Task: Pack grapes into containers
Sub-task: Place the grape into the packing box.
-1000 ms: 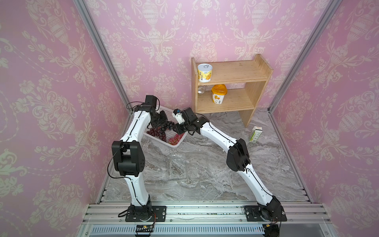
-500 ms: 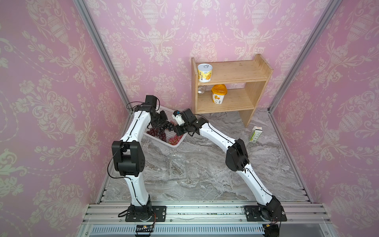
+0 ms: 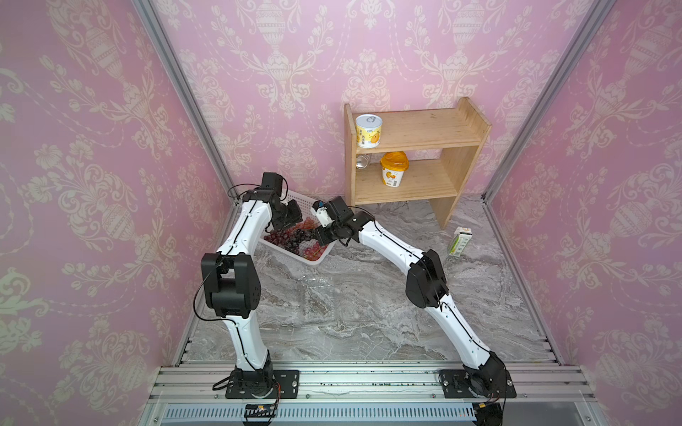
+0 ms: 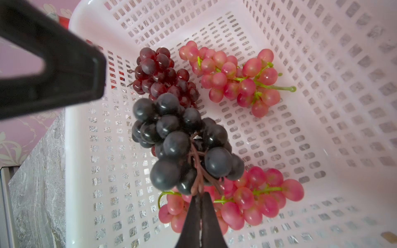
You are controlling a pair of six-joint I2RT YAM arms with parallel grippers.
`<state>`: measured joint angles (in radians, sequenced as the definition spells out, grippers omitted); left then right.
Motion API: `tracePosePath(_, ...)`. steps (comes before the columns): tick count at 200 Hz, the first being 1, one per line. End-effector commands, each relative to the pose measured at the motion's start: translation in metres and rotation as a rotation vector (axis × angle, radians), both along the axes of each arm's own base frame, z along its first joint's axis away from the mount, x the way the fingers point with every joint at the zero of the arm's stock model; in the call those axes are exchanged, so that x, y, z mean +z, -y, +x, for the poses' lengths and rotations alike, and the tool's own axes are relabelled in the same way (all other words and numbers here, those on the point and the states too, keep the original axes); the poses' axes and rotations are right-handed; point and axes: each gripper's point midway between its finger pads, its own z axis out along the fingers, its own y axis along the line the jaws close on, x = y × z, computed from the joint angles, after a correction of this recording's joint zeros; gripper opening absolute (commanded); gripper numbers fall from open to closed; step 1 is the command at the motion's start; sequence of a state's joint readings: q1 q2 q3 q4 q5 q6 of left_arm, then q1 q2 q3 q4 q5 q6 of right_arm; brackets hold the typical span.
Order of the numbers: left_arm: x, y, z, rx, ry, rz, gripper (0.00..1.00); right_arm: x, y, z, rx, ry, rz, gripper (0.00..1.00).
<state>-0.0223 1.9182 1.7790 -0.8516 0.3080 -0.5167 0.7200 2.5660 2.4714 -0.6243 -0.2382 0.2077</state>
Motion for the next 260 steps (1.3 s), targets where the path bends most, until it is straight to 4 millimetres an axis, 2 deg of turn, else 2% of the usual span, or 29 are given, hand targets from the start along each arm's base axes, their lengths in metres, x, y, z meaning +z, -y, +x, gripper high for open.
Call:
tracePosePath(1,0.004,-0.002,-0.001,0.004,0.013,-0.014,0.4,0.03,0.001,-0.005,0.008,0.049,-0.006,0.0)
tracePosePath(15,0.007,-0.003,0.0,0.008,0.019,-0.011,0.44,0.037,0.004,-0.005,0.003,0.061,-0.015,0.0)
tracePosePath(35,0.016,-0.01,0.003,0.025,0.04,-0.013,0.56,0.05,0.008,-0.006,0.0,0.079,-0.016,0.0)
tracePosePath(46,0.024,-0.015,0.006,0.039,0.058,-0.016,0.69,0.062,0.009,-0.008,0.001,0.094,-0.004,0.0)
tracePosePath(54,0.031,-0.019,0.008,0.048,0.073,-0.02,0.74,0.072,0.01,-0.008,-0.003,0.108,0.002,0.0)
tracePosePath(69,0.041,-0.022,0.012,0.058,0.095,-0.023,0.91,0.092,0.012,-0.008,-0.005,0.134,0.014,0.0)
tracePosePath(79,0.047,-0.022,0.014,0.059,0.108,-0.024,0.99,0.105,0.013,-0.009,-0.002,0.149,0.024,0.0)
tracePosePath(132,0.061,-0.022,0.01,0.058,0.136,-0.031,0.99,0.174,0.03,-0.021,-0.014,0.243,0.061,0.0)
tracePosePath(160,0.073,-0.02,0.004,0.053,0.165,-0.035,0.99,0.214,0.049,-0.037,-0.021,0.292,0.063,0.0)
tracePosePath(190,0.082,-0.012,-0.002,0.056,0.219,-0.095,0.99,0.246,0.077,-0.057,-0.049,0.332,0.037,0.0)
tracePosePath(212,0.088,-0.007,-0.01,0.052,0.261,-0.131,0.99,0.263,0.107,-0.076,-0.087,0.358,0.009,0.0)
tracePosePath(231,0.09,-0.002,-0.016,0.04,0.29,-0.139,0.99,0.268,0.132,-0.091,-0.122,0.368,-0.024,0.0)
tracePosePath(260,0.095,0.013,-0.028,0.003,0.316,-0.155,0.99,0.26,0.17,-0.105,-0.193,0.341,-0.058,0.0)
